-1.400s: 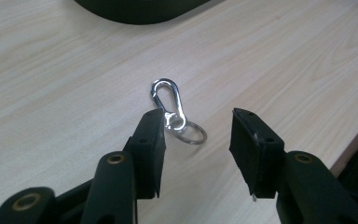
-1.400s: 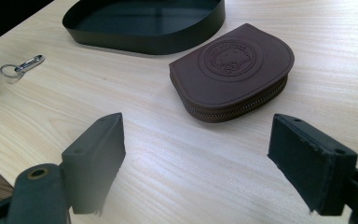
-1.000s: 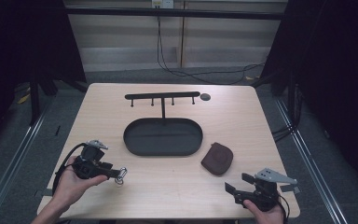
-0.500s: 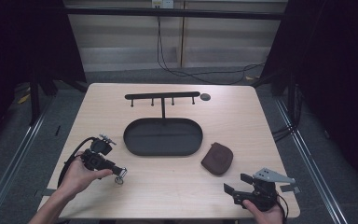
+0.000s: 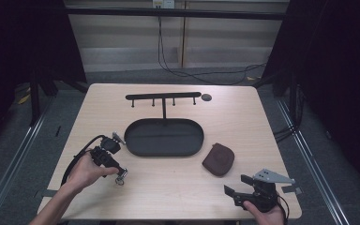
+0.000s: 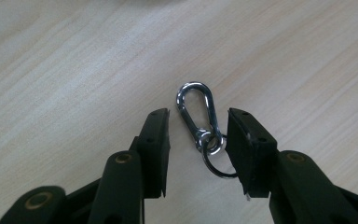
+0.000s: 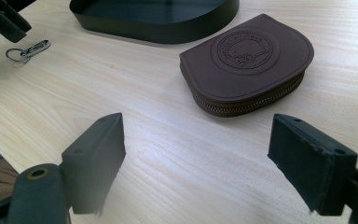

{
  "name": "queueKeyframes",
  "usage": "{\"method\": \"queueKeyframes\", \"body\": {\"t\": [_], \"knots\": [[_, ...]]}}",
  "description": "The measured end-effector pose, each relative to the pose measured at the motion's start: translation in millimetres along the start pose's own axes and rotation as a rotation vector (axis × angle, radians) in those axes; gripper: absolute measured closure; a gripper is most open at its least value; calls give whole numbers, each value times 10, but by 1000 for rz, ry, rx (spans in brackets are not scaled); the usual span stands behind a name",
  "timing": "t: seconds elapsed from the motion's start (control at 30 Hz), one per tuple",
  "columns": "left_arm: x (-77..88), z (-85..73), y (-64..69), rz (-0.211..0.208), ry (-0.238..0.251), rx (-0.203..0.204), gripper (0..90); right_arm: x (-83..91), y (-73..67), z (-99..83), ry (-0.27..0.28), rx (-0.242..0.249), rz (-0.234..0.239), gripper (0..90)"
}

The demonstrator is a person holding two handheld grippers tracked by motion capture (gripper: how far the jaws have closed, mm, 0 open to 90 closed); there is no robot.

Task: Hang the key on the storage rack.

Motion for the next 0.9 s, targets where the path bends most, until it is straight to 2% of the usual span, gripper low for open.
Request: {"method": "queueKeyframes", "body": {"t": [0.33, 0.47, 0.9], "knots": [[-70, 73, 4, -18, -46, -7, 627, -23, 2, -9, -16, 1, 8, 175], [-122, 84, 46, -20, -70, -28, 659, -23, 6, -8, -14, -1, 11, 174], [-201, 94, 47, 15, -106, -19, 650, -29, 18, -9, -18, -7, 16, 166]]}}
Point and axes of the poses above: each handheld gripper's, and its own axes: x roughly backward along the jaws, z roughly out of its top, y roughly to its right, the point moved 7 cm from there along -x, roughly forward along the jaws, and after that the axes turned 6 degrees about -y, right-handed, at the moved point
